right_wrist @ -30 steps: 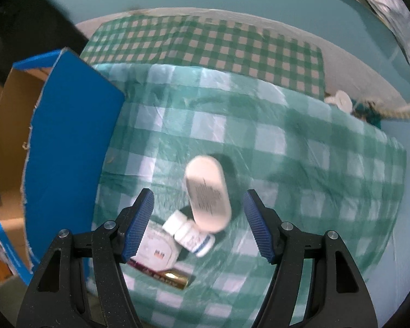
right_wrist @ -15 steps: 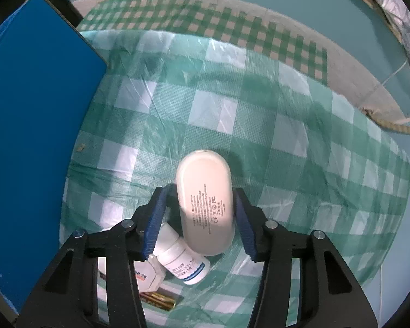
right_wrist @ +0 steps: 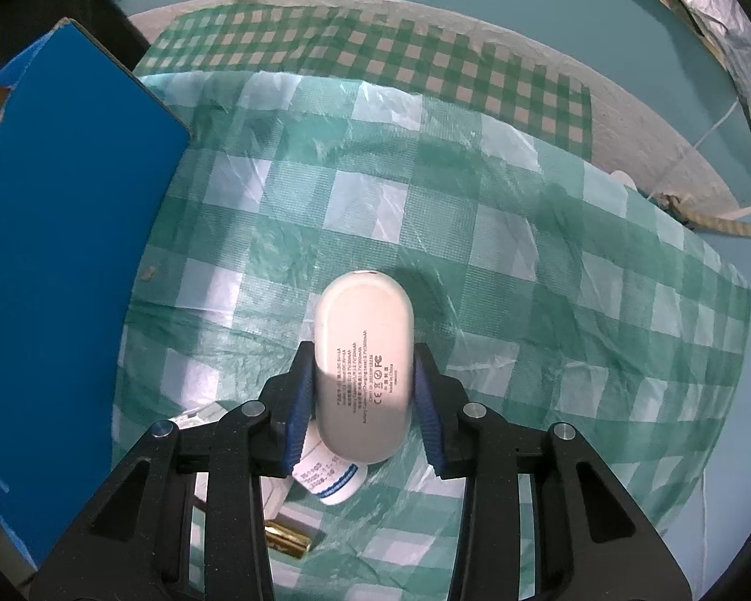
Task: Organize rigid objects
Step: 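Lift the white oval case with the right tool and carry it over the box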
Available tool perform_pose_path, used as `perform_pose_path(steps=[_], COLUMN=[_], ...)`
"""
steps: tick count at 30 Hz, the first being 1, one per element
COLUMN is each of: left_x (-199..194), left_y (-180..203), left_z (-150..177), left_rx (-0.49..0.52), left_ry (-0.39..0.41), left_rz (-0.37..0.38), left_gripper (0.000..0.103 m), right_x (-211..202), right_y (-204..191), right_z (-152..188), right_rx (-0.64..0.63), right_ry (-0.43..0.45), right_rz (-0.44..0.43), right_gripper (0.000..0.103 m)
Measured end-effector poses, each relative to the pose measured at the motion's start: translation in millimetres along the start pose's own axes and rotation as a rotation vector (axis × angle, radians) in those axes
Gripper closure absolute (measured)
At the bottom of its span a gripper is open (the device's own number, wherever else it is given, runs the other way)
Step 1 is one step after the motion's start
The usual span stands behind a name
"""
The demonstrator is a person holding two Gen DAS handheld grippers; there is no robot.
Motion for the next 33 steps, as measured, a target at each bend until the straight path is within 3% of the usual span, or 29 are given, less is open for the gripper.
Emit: perform_pose_path(steps=[15,33], left_x=[0.7,0.8], left_y=[0.7,0.7], left_z=[0.0,0.2], left_rx=[0.000,0.004], left_ry=[-0.004,-0.003], left_rz=[0.001,-0.001], left_gripper=[0.097,0.097], right_x=[-41.7,-87.3], right_y=[-22.4,-75.9], right_z=[-9.8,-31.6], right_rx=[-0.029,-0.118], right_ry=[0.034,0.081], right_rz=[-0.037,-0.093], right_gripper=[0.066,0.066])
Point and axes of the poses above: each gripper's, at about its wrist camera, not at the fingertips, and x roughly the way its jaws point, y to its right, z to its underside, the point moved 10 cm from there along x, roughly the way its jaws point, and after that the axes turned 7 degrees about -z, right-handed, at the moved point
